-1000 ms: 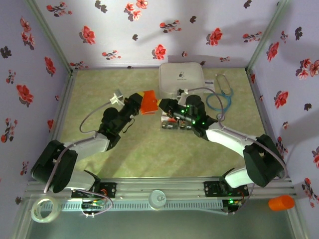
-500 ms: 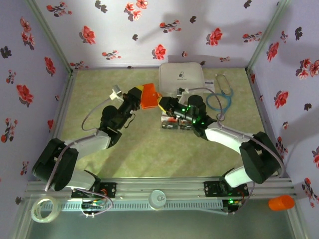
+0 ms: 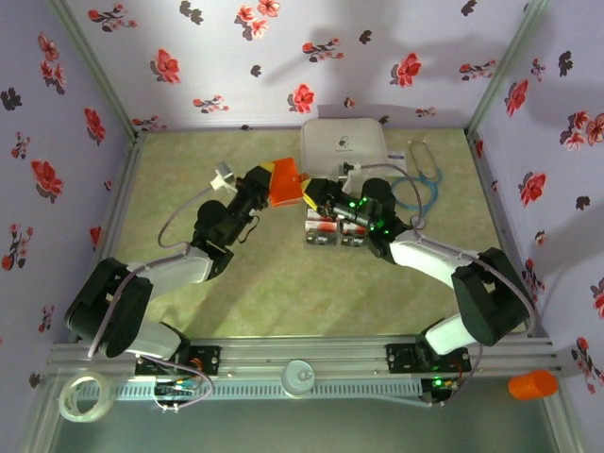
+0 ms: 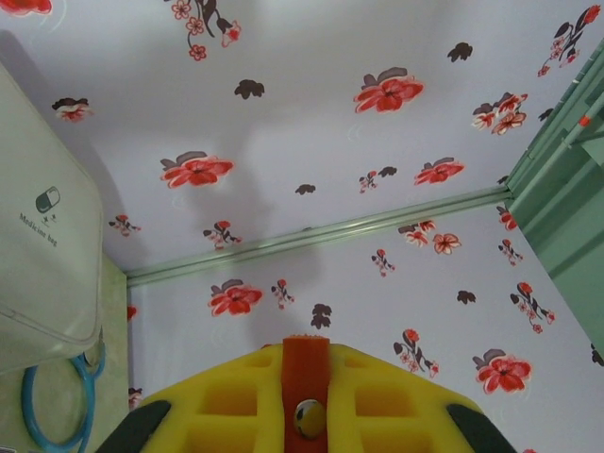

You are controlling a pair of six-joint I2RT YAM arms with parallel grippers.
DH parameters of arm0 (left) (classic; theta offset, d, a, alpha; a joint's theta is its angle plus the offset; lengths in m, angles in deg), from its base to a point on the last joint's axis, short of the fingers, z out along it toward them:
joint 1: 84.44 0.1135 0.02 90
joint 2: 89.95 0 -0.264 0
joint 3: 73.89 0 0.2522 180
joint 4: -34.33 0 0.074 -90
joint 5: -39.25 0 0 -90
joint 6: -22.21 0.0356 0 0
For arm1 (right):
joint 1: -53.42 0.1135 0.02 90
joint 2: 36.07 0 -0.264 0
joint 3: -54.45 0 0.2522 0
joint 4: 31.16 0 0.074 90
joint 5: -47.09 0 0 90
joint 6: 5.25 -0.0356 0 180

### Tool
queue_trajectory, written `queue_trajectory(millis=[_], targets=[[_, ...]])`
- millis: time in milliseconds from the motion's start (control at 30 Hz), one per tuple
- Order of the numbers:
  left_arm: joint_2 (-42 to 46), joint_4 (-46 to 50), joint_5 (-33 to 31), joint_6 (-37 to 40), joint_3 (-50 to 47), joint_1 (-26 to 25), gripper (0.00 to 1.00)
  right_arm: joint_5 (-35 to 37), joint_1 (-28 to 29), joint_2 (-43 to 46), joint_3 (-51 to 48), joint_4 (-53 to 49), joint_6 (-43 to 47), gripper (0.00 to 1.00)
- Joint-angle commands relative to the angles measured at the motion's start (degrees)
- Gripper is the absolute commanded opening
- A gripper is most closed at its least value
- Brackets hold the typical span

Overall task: Put the credit cards into the card holder
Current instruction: Open the button on the card holder.

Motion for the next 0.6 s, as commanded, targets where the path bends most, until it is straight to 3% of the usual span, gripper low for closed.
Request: queue_trajectory(millis=[0,567], targets=[[-0.71,-3.16,0.08,-0.40,1.07,-0.76,0.00,-0.72,-1.19,1.63,-0.11,1.86,-0.75,0.32],[-2.06,-3.90,0.66,-0.76,2.49,-1.65,0.00,-2.56,-2.70,-2.08,-0.65,9.13,-6.01,0.31]])
